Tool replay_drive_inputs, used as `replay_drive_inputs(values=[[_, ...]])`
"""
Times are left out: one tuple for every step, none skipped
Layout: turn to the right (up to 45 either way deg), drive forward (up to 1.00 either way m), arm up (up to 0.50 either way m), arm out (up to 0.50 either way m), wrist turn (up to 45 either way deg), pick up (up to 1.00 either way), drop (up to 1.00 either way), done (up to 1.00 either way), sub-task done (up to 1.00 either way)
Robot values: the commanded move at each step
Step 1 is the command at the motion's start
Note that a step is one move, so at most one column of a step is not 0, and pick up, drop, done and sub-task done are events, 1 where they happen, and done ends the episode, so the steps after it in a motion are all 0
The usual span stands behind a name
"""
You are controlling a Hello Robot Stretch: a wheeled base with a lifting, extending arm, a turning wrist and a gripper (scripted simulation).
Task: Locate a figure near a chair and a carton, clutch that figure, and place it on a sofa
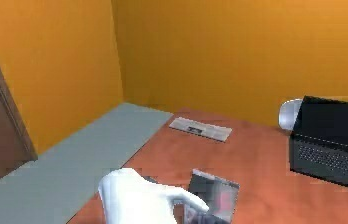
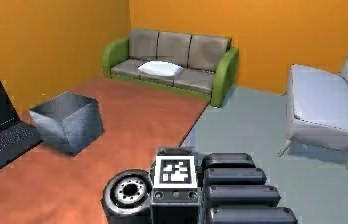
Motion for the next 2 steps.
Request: replay_drive_inputs(values=[[45.0, 0.0, 0.0, 0.0, 0.0, 0.0, 0.0, 0.0, 0.0], [45.0, 0.0, 0.0, 0.0, 0.0, 0.0, 0.0, 0.0, 0.0]])
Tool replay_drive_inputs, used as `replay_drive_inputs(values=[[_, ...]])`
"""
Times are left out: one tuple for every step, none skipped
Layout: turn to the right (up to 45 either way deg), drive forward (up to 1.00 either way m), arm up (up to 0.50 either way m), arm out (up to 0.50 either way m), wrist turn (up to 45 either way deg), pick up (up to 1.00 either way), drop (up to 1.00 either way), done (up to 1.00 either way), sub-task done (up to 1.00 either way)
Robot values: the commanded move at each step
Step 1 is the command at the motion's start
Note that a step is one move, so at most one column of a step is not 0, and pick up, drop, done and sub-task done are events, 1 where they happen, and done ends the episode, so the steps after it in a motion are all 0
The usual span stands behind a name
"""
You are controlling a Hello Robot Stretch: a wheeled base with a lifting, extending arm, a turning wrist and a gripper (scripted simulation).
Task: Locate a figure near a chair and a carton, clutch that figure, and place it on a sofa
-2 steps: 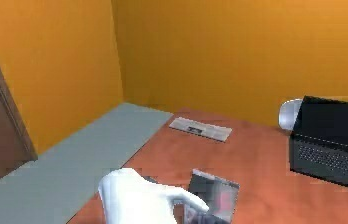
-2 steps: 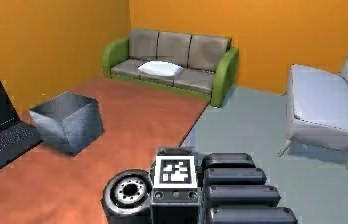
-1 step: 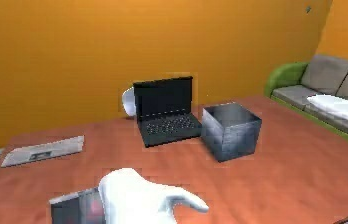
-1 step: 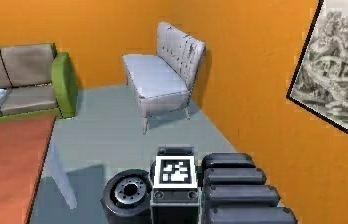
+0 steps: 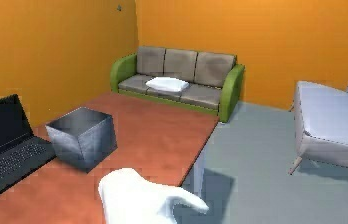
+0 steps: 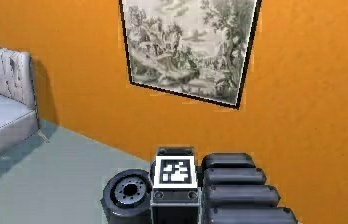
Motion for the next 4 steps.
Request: replay_drive_inputs(values=[[24.0, 0.0, 0.0, 0.0, 0.0, 0.0, 0.0, 0.0, 0.0], [0.0, 1.0, 0.0, 0.0, 0.0, 0.0, 0.0, 0.0, 0.0], [6.0, 0.0, 0.0, 0.0, 0.0, 0.0, 0.0, 0.0, 0.0], [0.0, 0.35, 0.0, 0.0, 0.0, 0.0, 0.0, 0.0, 0.0]])
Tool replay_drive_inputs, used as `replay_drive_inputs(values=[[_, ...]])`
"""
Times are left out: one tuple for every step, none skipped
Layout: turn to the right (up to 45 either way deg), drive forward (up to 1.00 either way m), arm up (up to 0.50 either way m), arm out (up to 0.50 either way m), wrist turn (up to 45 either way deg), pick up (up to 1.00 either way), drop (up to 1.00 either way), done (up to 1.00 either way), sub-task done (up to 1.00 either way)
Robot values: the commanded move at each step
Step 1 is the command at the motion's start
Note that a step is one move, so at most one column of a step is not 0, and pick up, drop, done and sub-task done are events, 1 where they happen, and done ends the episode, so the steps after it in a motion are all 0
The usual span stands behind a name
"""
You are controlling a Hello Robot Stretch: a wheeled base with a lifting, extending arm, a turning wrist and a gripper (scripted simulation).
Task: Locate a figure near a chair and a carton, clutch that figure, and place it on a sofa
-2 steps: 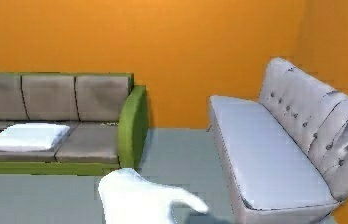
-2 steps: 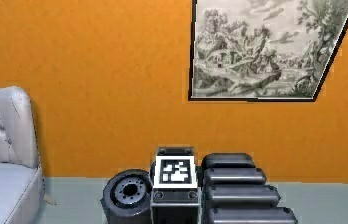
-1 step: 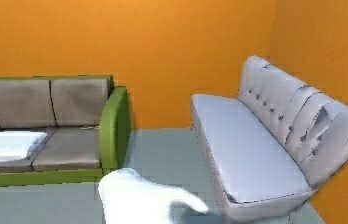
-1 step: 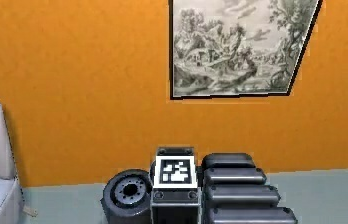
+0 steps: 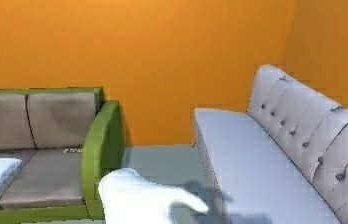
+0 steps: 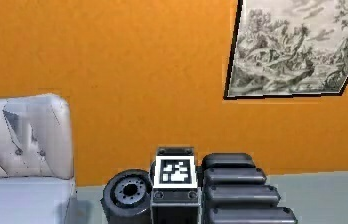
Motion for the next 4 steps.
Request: replay_drive_inputs(values=[[-15.0, 0.0, 0.0, 0.0, 0.0, 0.0, 0.0, 0.0, 0.0], [0.0, 0.8, 0.0, 0.0, 0.0, 0.0, 0.0, 0.0, 0.0], [0.0, 0.0, 0.0, 0.48, 0.0, 0.0, 0.0, 0.0, 0.0], [0.0, 0.0, 0.0, 0.0, 45.0, 0.0, 0.0, 0.0, 0.0]])
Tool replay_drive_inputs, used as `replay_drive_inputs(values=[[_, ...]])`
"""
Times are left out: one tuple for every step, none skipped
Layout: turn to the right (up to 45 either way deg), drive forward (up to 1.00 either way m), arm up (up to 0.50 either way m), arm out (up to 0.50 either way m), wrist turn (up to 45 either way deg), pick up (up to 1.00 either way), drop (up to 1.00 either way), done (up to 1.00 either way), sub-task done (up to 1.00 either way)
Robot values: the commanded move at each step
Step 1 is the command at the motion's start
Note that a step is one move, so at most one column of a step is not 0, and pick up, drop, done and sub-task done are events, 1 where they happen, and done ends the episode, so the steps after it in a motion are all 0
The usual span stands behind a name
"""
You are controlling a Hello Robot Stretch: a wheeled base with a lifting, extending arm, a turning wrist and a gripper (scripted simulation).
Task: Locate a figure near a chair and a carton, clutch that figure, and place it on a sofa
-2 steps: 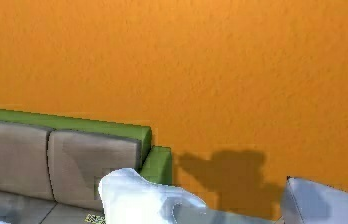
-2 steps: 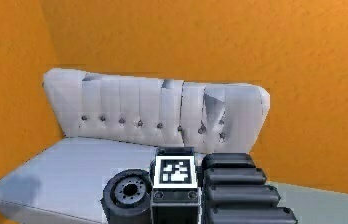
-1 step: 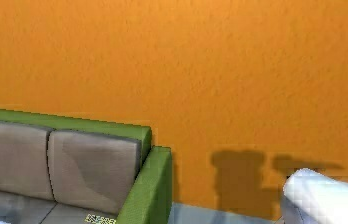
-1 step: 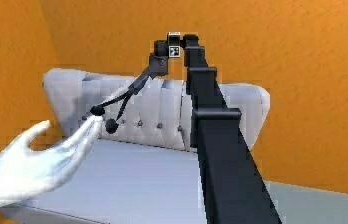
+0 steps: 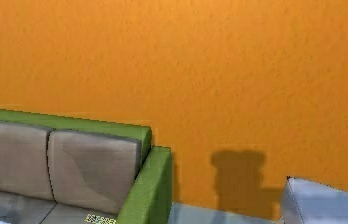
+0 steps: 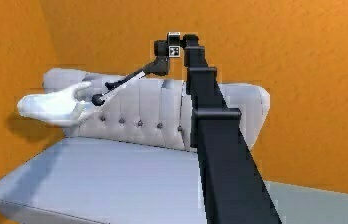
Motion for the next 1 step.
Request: replay_drive_inputs(values=[[0.0, 0.0, 0.0, 0.0, 45.0, 0.0, 0.0, 0.0, 0.0]])
